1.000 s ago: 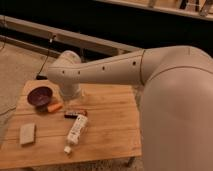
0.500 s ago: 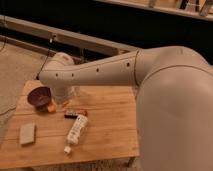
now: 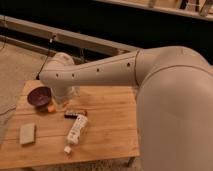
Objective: Push the ceramic bowl across the table
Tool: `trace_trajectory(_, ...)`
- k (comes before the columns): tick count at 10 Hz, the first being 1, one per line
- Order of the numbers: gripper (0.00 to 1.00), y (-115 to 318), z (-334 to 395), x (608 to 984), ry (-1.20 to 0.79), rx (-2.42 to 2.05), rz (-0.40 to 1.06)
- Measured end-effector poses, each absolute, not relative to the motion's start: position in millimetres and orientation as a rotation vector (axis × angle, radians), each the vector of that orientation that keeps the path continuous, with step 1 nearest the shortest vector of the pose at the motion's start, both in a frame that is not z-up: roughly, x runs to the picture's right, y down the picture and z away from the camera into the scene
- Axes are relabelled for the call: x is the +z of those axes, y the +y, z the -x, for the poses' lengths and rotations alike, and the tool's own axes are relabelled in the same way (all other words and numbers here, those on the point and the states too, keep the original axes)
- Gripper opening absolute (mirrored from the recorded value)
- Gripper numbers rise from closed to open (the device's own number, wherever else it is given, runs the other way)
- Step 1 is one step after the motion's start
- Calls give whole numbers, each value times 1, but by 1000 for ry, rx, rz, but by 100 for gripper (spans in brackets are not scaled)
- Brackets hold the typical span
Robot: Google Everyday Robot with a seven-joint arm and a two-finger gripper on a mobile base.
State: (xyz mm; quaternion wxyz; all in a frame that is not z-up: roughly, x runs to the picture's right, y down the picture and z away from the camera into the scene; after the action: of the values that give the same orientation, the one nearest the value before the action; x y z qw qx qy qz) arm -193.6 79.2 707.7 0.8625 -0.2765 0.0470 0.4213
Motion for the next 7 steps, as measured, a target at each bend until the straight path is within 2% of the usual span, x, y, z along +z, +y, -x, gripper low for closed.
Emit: trace_trajectory(7,65,94,237,778,8,748,596)
